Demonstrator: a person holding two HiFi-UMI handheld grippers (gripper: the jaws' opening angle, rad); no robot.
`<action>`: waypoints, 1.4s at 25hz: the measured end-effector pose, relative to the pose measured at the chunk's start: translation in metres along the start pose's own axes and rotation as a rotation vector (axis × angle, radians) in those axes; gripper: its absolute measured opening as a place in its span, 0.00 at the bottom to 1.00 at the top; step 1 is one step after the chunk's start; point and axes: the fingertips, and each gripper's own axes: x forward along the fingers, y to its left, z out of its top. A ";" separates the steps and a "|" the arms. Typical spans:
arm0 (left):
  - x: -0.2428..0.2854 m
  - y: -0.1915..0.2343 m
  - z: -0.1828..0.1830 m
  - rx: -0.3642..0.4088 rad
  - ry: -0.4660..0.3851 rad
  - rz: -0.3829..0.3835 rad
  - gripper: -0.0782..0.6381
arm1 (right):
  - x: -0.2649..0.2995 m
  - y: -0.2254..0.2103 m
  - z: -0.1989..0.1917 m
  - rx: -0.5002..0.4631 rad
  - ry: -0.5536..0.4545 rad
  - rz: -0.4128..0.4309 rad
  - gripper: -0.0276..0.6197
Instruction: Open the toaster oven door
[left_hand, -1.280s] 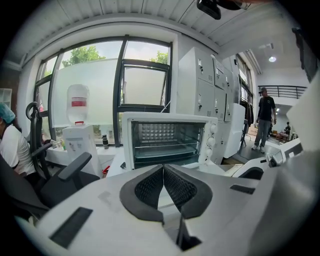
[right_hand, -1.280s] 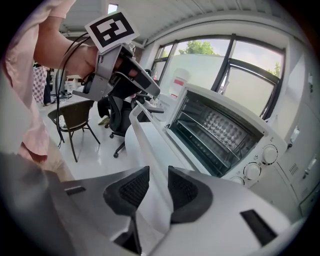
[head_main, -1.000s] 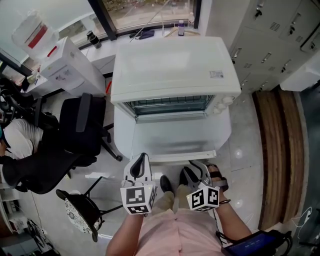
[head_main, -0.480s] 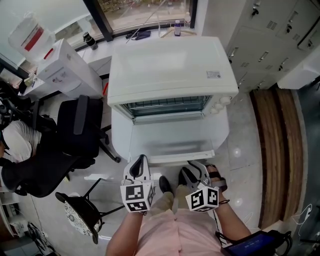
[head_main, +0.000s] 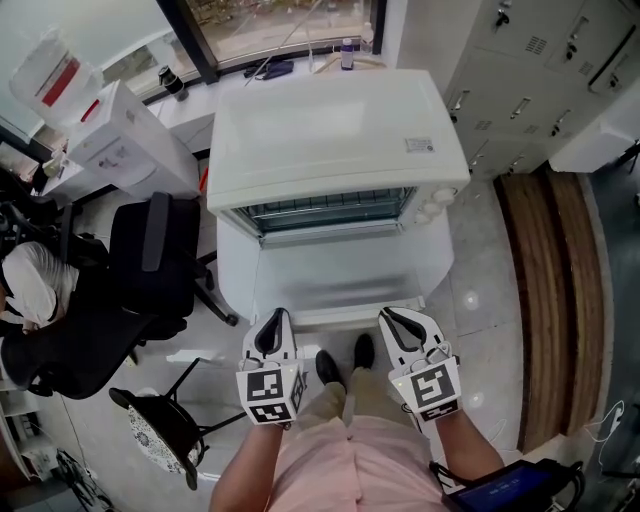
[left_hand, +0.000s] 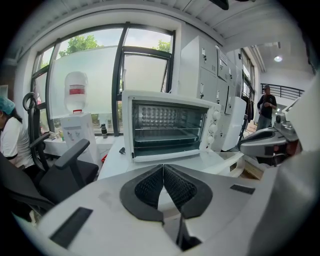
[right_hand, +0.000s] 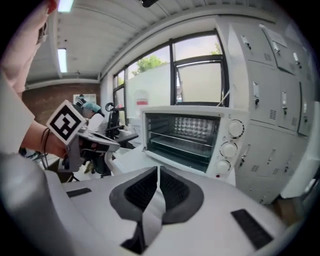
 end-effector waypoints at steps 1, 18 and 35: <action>0.000 -0.001 0.000 0.003 -0.001 0.000 0.13 | 0.002 -0.007 -0.004 0.006 0.024 -0.030 0.06; -0.001 -0.001 -0.029 0.010 0.042 -0.007 0.13 | 0.011 -0.005 -0.044 0.026 0.127 -0.055 0.05; 0.012 -0.005 -0.082 0.023 0.135 -0.058 0.13 | 0.028 0.005 -0.098 0.051 0.197 -0.051 0.05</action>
